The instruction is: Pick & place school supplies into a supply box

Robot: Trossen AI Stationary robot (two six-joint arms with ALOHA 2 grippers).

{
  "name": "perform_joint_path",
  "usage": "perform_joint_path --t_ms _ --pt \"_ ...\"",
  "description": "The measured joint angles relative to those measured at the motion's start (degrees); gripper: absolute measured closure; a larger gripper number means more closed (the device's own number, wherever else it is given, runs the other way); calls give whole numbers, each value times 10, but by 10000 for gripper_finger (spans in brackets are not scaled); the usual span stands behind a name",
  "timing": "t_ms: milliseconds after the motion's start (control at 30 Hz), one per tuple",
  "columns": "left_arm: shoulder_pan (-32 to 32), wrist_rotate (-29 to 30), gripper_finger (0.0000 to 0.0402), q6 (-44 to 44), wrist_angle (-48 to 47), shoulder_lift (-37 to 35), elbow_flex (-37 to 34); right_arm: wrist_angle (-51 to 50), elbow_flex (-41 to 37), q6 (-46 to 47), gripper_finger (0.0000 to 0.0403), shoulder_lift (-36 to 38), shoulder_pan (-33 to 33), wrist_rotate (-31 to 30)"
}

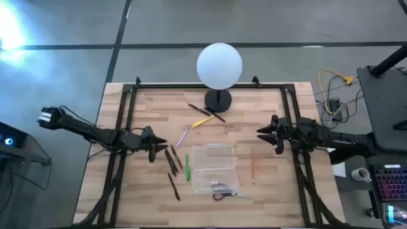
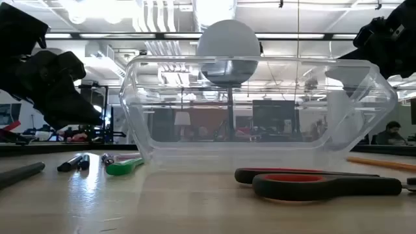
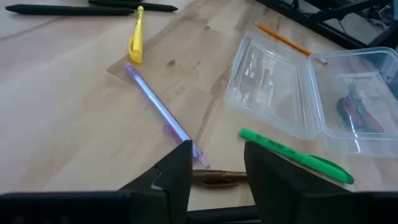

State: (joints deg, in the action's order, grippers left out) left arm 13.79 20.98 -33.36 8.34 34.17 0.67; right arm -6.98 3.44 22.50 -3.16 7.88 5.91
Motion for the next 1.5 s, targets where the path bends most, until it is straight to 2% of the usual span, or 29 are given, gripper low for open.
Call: perform_joint_path --t_ms 1133,1500 --pt "0 0 272 0 0 0 0 0 0 -1 276 0 0 0" --pt "0 0 272 0 0 0 0 0 0 -422 273 0 0 -33"
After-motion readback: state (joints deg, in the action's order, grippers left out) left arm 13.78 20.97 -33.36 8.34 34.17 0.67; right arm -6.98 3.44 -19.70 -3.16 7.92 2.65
